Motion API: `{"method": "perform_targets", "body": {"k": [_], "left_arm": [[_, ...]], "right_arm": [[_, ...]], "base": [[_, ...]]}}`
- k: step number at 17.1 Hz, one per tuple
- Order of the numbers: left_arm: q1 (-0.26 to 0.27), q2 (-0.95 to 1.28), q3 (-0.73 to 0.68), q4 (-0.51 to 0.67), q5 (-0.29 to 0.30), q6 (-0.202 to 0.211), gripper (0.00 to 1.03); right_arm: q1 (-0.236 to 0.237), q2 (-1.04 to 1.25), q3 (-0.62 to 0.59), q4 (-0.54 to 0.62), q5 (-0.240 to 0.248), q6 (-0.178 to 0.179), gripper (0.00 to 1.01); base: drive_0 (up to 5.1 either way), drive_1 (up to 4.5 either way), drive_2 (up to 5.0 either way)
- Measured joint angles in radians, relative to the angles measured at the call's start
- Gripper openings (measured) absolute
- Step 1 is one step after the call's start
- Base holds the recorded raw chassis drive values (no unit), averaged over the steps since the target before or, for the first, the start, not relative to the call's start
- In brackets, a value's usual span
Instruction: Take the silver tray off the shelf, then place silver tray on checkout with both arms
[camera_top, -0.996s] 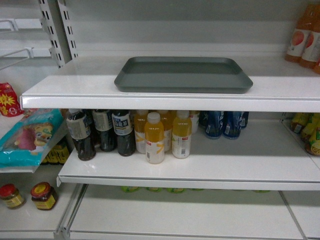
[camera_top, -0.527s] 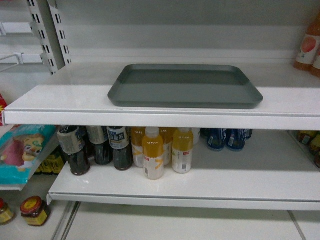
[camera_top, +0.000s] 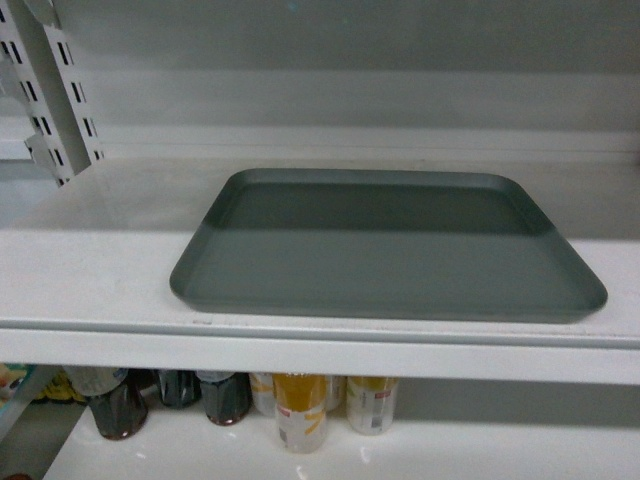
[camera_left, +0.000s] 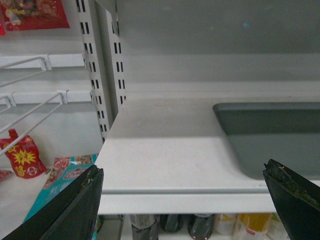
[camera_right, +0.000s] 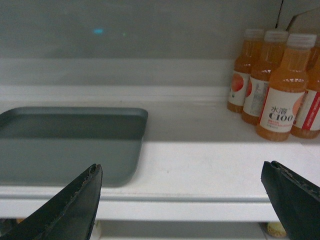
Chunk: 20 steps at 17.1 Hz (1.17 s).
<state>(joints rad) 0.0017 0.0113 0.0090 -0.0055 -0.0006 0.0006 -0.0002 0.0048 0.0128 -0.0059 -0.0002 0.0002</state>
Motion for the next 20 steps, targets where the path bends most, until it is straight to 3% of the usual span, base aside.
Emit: {"method": "perform_targets", "body": {"k": [16, 17, 18, 19, 20], "left_arm": [[0.000, 0.000, 0.000, 0.002, 0.000, 0.000, 0.98], [-0.026, 0.017, 0.016, -0.062, -0.073, -0.012, 0.98], [-0.146, 0.110, 0.064, -0.138, -0.259, -0.043, 0.98], [-0.236, 0.204, 0.103, -0.095, -0.373, -0.047, 0.98], [-0.260, 0.254, 0.126, -0.042, -0.433, -0.048, 0.98]], "right_arm": [[0.000, 0.000, 0.000, 0.001, 0.000, 0.000, 0.98], [0.030, 0.012, 0.006, -0.028, 0.079, -0.006, 0.98], [0.097, 0.079, 0.018, -0.012, 0.203, -0.008, 0.98], [0.114, 0.141, 0.034, 0.038, 0.228, -0.011, 0.98], [0.110, 0.185, 0.049, 0.094, 0.235, -0.011, 0.98]], "base": [[0.0, 0.00, 0.0], [0.0, 0.00, 0.0], [0.0, 0.00, 0.0], [0.0, 0.00, 0.0], [0.0, 0.00, 0.0]]}}
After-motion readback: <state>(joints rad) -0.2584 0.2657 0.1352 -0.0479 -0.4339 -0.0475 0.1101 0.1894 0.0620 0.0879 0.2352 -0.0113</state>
